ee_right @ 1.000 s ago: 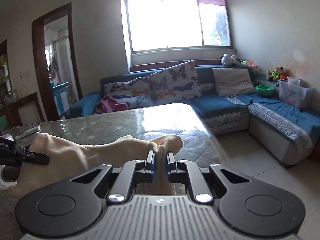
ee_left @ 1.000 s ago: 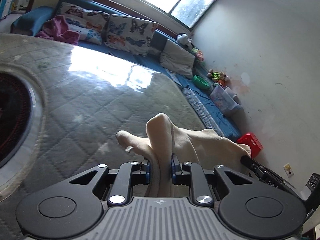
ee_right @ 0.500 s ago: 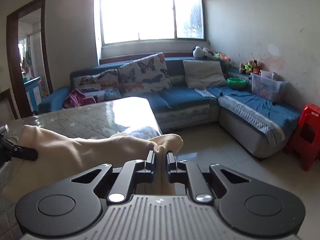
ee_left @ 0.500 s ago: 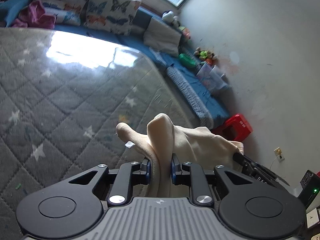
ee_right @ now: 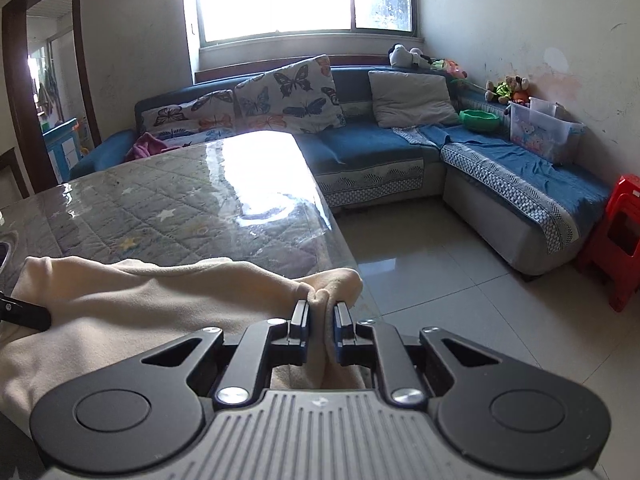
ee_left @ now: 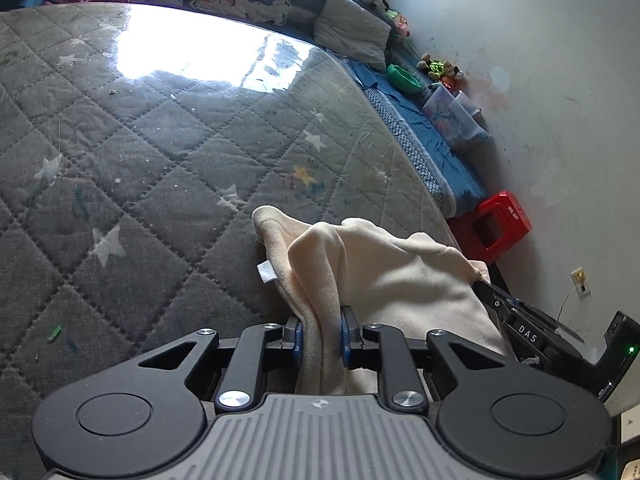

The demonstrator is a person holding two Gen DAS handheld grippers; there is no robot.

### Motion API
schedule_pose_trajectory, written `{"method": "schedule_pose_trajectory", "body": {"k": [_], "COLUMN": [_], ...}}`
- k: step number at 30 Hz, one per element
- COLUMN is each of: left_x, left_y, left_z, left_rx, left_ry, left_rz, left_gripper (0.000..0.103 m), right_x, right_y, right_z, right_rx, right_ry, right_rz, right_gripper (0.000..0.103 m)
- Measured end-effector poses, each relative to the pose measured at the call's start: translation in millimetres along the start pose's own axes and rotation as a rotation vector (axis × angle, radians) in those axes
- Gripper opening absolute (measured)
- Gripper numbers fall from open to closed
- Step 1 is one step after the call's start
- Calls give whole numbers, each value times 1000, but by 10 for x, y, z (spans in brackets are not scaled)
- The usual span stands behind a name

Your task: Fold clothes

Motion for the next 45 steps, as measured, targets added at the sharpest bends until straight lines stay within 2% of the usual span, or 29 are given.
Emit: {"method": "schedule_pose_trajectory", "body": {"k": [4, 10, 11, 14, 17, 23, 30, 40, 45], "left_x": [35, 31, 23, -9, -35, -9, 158, 322, 340], "left_y": [10, 2, -12, -28, -88, -362, -640, -693, -711], "left_z": [-64, -181, -213, -304, -396, -501, -396, -285, -266], "left_rx": [-16, -59, -66, -110, -125, -81, -35, -36, -43], "left_ry": [-1, -12, -19, -39, -61, -99, -69, -41, -41], "left_rz": [30, 41, 51, 79, 107, 181, 239, 259, 269], "left_gripper": [20, 28, 29, 44, 45, 48, 48, 51, 56], "right_x": [0, -134, -142, -142, -97, 12, 92, 123, 157], "right_y": [1, 21, 41, 112, 188, 287, 315, 307, 316], "right_z": [-81, -286, -311, -334, -303, -228, -168, -169, -187], "right_rx": [4, -10, -21, -40, -49, -56, -50, -42, -42], "right_ry": [-9, -69, -69, -68, -52, -15, 13, 16, 19], "right_rz": [-6, -6, -4, -10, -25, -43, -53, -58, -63], "right_gripper": [21, 24, 28, 34, 39, 47, 53, 63, 64]}}
Point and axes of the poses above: each gripper's, at about its wrist camera, not at the fingertips, and z roughly the way its jaws point, y to its left, x to its underside, the point moved 9 cm from there along z, roughly the way its jaws point, and after that the axes turned 15 degrees about z, right-handed, at the moved point
